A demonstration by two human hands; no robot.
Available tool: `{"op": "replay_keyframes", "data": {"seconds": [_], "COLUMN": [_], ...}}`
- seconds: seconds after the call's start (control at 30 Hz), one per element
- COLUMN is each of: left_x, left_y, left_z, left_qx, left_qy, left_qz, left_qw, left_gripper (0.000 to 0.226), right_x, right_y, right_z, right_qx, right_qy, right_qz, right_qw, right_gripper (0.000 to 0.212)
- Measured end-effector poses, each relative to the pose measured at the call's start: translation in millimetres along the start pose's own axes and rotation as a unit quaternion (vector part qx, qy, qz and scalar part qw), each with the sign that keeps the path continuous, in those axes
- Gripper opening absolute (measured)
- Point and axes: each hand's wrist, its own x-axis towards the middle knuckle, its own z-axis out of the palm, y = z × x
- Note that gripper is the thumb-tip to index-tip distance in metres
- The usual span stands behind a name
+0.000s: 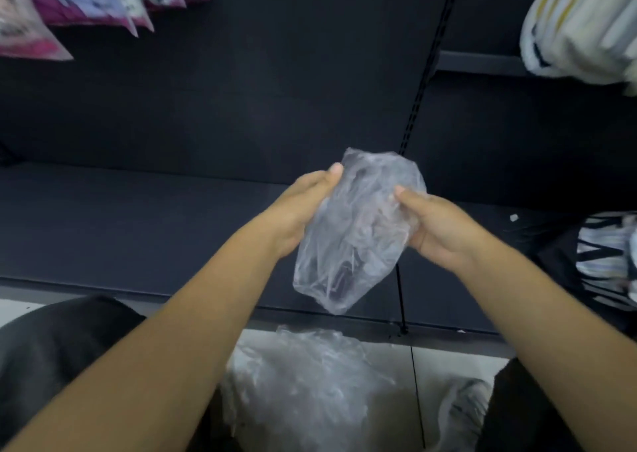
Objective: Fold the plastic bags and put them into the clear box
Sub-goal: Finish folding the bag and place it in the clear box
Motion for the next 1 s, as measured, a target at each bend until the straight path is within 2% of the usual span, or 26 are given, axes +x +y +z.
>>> {"op": "replay_keyframes", "data": {"seconds": [0.07, 0.1, 0.17, 0.23, 0.33, 0.43, 0.47, 0.57, 0.63, 0.7, 0.73, 0.77, 0.83, 0.93, 1.0], "left_x": [0.9, 3.4, 10.7, 19.0, 31.4, 44.8, 49.4, 60.7, 65.6, 68.6, 69.5, 70.3, 71.9, 75.7, 79.1], "left_y": [11.5, 16.3, 24.7, 30.3, 35.6, 44.3, 46.8, 47.5, 41.1, 29.4, 22.4, 14.9, -1.3, -28.0, -48.0], "left_z": [-7.8, -10.2, -9.7, -4.9, 2.0, 4.1, 2.2, -8.8, -19.7, -30.0, -34.4, -38.4, -44.6, -51.9, -55.8], "left_qx": [0.106, 0.155, 0.224, 0.238, 0.214, 0.167, 0.157, 0.139, 0.130, 0.135, 0.135, 0.138, 0.146, 0.134, 0.118], "left_qy": [-0.106, -0.141, -0.161, -0.135, -0.138, -0.115, -0.098, -0.051, -0.026, -0.028, -0.035, -0.041, -0.050, -0.054, -0.052], "left_qz": [0.020, 0.025, 0.033, 0.036, 0.058, 0.094, 0.099, 0.099, 0.093, 0.083, 0.078, 0.076, 0.075, 0.067, 0.061], "left_qw": [0.989, 0.978, 0.961, 0.961, 0.965, 0.975, 0.978, 0.984, 0.987, 0.987, 0.987, 0.987, 0.985, 0.987, 0.990], "left_gripper": [0.089, 0.101, 0.105, 0.091, 0.046, 0.017, 0.014, 0.011, 0.010, 0.010, 0.010, 0.011, 0.015, 0.014, 0.011], "right_x": [0.8, 1.3, 5.5, 14.7, 29.4, 43.5, 47.2, 55.4, 57.6, 59.8, 60.6, 61.3, 64.0, 80.2, 98.0], "right_y": [-21.9, -31.5, -47.2, -57.3, -70.3, -75.8, -75.2, -63.4, -49.8, -34.8, -29.5, -26.1, -20.8, 0.1, 25.6], "right_z": [-9.2, -13.2, -21.6, -31.0, -39.9, -57.7, -66.3, -94.2, -105.4, -110.3, -110.7, -109.7, -101.0, -81.1, -70.6], "right_qx": [0.023, 0.031, 0.044, 0.058, 0.064, 0.032, 0.016, 0.004, -0.042, -0.122, -0.157, -0.183, -0.231, -0.318, -0.349], "right_qy": [-0.039, -0.052, -0.059, -0.048, -0.029, 0.071, 0.098, 0.117, 0.133, 0.175, 0.190, 0.183, 0.085, -0.049, -0.059], "right_qz": [0.020, 0.027, 0.038, 0.045, 0.062, 0.070, 0.072, 0.091, 0.093, 0.054, 0.009, -0.047, -0.118, -0.091, -0.065], "right_qw": [0.999, 0.998, 0.997, 0.996, 0.996, 0.995, 0.992, 0.989, 0.986, 0.975, 0.969, 0.965, 0.962, 0.942, 0.933], "right_gripper": [0.036, 0.038, 0.042, 0.042, 0.031, 0.012, 0.014, 0.038, 0.041, 0.051, 0.059, 0.066, 0.072, 0.065, 0.054]}}
